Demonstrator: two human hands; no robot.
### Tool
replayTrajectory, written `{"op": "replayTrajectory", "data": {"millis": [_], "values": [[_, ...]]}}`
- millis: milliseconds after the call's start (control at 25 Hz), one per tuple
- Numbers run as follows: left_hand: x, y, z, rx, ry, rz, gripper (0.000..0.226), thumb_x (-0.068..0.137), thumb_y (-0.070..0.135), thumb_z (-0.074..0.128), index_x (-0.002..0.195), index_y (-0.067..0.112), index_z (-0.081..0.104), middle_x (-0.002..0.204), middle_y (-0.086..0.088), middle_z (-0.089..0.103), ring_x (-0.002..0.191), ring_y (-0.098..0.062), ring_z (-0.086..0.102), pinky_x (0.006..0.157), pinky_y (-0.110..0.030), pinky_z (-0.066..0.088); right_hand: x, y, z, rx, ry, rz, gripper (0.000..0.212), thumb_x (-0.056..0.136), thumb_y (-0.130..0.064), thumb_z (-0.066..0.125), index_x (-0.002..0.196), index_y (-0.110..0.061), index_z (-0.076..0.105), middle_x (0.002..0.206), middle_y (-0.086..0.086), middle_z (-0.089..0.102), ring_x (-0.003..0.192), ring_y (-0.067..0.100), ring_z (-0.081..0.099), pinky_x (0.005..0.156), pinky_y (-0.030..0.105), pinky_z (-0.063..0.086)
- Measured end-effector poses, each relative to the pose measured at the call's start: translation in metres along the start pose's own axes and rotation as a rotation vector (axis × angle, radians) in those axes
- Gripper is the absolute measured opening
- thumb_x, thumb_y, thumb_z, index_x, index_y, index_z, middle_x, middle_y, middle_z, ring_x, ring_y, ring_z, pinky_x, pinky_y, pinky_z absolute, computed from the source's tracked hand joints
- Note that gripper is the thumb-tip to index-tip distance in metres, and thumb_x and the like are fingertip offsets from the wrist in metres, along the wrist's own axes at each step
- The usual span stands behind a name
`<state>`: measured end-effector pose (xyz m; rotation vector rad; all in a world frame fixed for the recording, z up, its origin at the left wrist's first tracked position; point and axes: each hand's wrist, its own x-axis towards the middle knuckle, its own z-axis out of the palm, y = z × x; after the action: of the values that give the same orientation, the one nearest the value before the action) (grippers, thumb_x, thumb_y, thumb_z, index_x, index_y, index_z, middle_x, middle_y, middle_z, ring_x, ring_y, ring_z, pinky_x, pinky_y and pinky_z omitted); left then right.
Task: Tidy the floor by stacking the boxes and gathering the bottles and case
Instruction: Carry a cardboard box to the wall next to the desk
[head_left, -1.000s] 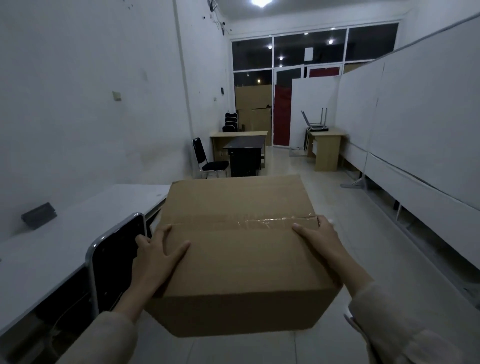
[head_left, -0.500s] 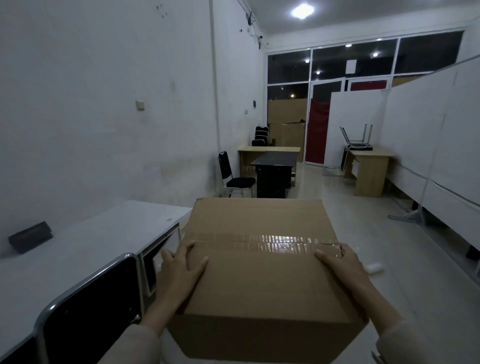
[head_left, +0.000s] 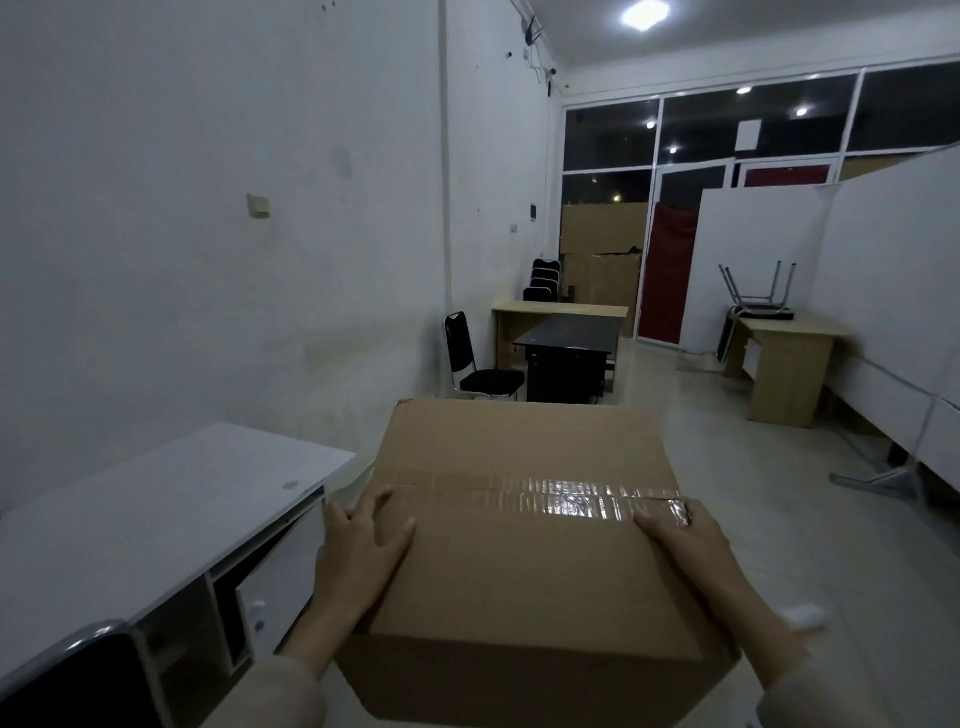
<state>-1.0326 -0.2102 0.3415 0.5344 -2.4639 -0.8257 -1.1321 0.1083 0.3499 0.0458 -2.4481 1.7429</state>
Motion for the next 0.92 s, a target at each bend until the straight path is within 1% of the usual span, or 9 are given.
{"op": "replayTrajectory", "data": {"millis": [80, 240, 360, 480, 560, 640, 720, 840, 920], "values": [[0.042, 0.003, 0.029, 0.014, 0.018, -0.008, 0.054, 0.085, 0.051, 0.052, 0.132, 0.029, 0.038, 0.124, -0.013, 0.035, 0.098, -0.030, 0.056, 0.081, -0.038, 0.050, 0.051, 0.006, 0.013, 0.000, -0.018, 0.006, 0.039, 0.080, -0.033, 0.067, 0.113, -0.016, 0.056, 0.104, 0.004, 0.059, 0.094, 0.023, 0.054, 0.078, 0.034, 0.042], [0.146, 0.016, 0.091, 0.011, 0.000, -0.048, 0.054, 0.085, 0.050, 0.051, 0.132, 0.026, 0.038, 0.122, -0.014, 0.034, 0.096, -0.032, 0.055, 0.077, -0.036, 0.049, 0.169, 0.013, 0.041, 0.000, -0.042, 0.036, 0.037, 0.078, -0.037, 0.065, 0.109, -0.019, 0.053, 0.103, 0.003, 0.058, 0.093, 0.023, 0.056, 0.080, 0.038, 0.046], [0.216, 0.027, 0.130, 0.010, 0.000, -0.055, 0.052, 0.086, 0.049, 0.050, 0.132, 0.027, 0.038, 0.118, -0.012, 0.034, 0.098, -0.032, 0.054, 0.077, -0.035, 0.046, 0.248, 0.018, 0.057, 0.009, -0.049, 0.051, 0.042, 0.080, -0.035, 0.065, 0.116, -0.016, 0.053, 0.111, 0.007, 0.060, 0.095, 0.024, 0.055, 0.078, 0.033, 0.043], [0.277, 0.036, 0.167, -0.001, -0.011, -0.077, 0.051, 0.086, 0.048, 0.052, 0.131, 0.028, 0.039, 0.107, -0.005, 0.029, 0.094, -0.033, 0.055, 0.079, -0.037, 0.048, 0.321, 0.028, 0.072, -0.001, -0.040, 0.051, 0.048, 0.081, -0.033, 0.065, 0.124, -0.015, 0.050, 0.119, 0.009, 0.060, 0.102, 0.026, 0.056, 0.082, 0.034, 0.044], [0.312, 0.039, 0.191, -0.007, -0.017, -0.089, 0.050, 0.086, 0.048, 0.052, 0.130, 0.028, 0.039, 0.106, -0.004, 0.028, 0.093, -0.033, 0.055, 0.082, -0.040, 0.049, 0.365, 0.035, 0.086, -0.010, -0.047, 0.057, 0.051, 0.082, -0.033, 0.064, 0.126, -0.015, 0.048, 0.122, 0.009, 0.059, 0.108, 0.028, 0.056, 0.087, 0.037, 0.045], [0.350, 0.037, 0.218, -0.010, -0.013, -0.120, 0.049, 0.086, 0.049, 0.050, 0.129, 0.029, 0.039, 0.106, -0.004, 0.029, 0.092, -0.034, 0.056, 0.083, -0.041, 0.050, 0.414, 0.043, 0.102, -0.014, -0.065, 0.064, 0.049, 0.080, -0.034, 0.065, 0.124, -0.017, 0.050, 0.122, 0.008, 0.060, 0.109, 0.028, 0.056, 0.092, 0.042, 0.047], [0.382, 0.031, 0.243, -0.018, 0.003, -0.155, 0.048, 0.086, 0.049, 0.050, 0.128, 0.029, 0.040, 0.110, -0.008, 0.032, 0.093, -0.035, 0.056, 0.084, -0.043, 0.050, 0.459, 0.048, 0.120, -0.021, -0.100, 0.053, 0.046, 0.081, -0.033, 0.065, 0.122, -0.017, 0.050, 0.121, 0.008, 0.060, 0.109, 0.028, 0.056, 0.094, 0.045, 0.047], [0.428, 0.019, 0.271, -0.019, 0.038, -0.236, 0.049, 0.086, 0.047, 0.051, 0.129, 0.027, 0.040, 0.121, -0.014, 0.035, 0.097, -0.037, 0.056, 0.087, -0.047, 0.050, 0.526, 0.046, 0.155, -0.062, -0.186, 0.017, 0.048, 0.082, -0.032, 0.064, 0.123, -0.013, 0.049, 0.121, 0.010, 0.059, 0.108, 0.029, 0.056, 0.094, 0.047, 0.047], [0.454, 0.010, 0.281, -0.035, 0.079, -0.281, 0.049, 0.087, 0.045, 0.052, 0.130, 0.026, 0.040, 0.123, -0.015, 0.035, 0.097, -0.037, 0.056, 0.085, -0.046, 0.050, 0.563, 0.041, 0.180, -0.091, -0.246, -0.016, 0.052, 0.082, -0.034, 0.064, 0.126, -0.013, 0.046, 0.122, 0.010, 0.058, 0.108, 0.028, 0.056, 0.093, 0.047, 0.048]]}}
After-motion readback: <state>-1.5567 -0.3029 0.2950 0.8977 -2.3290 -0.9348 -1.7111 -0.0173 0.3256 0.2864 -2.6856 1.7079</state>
